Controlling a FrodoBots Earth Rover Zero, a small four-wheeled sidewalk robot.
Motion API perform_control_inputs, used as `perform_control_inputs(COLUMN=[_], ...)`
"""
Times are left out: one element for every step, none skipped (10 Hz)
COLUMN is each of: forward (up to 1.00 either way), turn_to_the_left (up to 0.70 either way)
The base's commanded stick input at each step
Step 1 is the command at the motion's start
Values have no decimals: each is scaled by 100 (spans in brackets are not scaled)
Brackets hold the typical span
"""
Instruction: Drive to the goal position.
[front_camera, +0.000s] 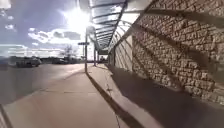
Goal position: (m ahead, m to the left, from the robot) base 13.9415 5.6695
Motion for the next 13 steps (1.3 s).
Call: perform_control_inputs(forward=[85, 85, 85, 85, 85, 85, 85, 85, 85, 85, 85, 85, 85], turn_to_the_left=[0, 0, 0, 0, 0, 0, 0, 0, 0, 0, 0, 0, 0])
